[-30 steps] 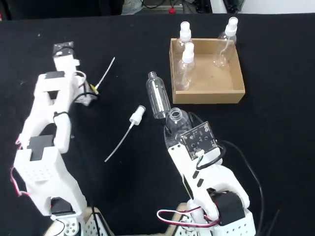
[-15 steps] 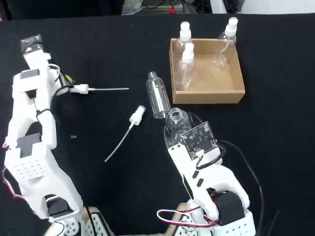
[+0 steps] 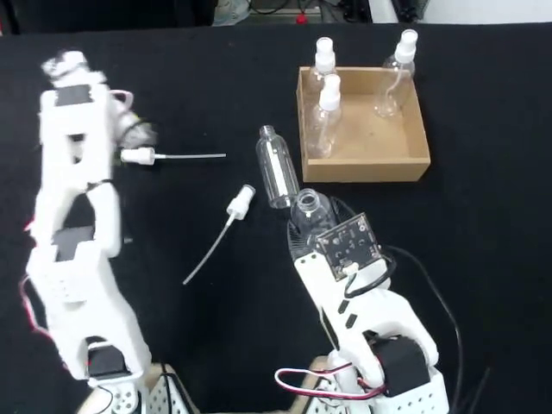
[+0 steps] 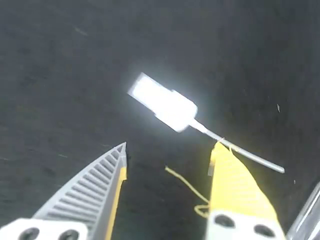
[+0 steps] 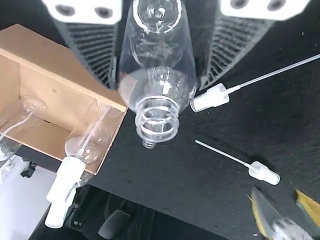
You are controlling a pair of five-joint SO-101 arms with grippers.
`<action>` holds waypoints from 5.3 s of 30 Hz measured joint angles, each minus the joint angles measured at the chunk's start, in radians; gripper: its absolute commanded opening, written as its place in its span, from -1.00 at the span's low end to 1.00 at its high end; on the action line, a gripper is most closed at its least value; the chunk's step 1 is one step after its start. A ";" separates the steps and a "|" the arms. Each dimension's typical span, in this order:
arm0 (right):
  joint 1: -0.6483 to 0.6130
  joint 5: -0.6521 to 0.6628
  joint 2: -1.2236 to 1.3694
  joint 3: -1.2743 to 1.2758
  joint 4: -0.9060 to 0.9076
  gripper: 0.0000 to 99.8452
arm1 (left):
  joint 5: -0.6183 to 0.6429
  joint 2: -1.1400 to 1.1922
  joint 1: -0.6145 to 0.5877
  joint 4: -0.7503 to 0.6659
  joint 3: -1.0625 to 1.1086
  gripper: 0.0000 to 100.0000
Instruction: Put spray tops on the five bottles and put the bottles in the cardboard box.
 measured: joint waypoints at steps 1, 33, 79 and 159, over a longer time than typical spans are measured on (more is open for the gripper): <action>0.000 0.000 0.000 0.000 0.000 -0.75 | 0.018 0.018 0.021 0.000 -0.003 -0.48; 0.000 0.000 0.000 0.000 0.000 -0.75 | 0.414 0.422 0.006 -0.086 -0.377 -0.48; 0.000 0.000 0.000 0.000 0.000 -0.75 | -0.618 0.562 0.006 0.393 -0.687 -0.46; -0.279 -0.253 0.000 0.322 -0.462 -0.75 | -0.261 -1.324 0.652 -0.730 0.839 -0.90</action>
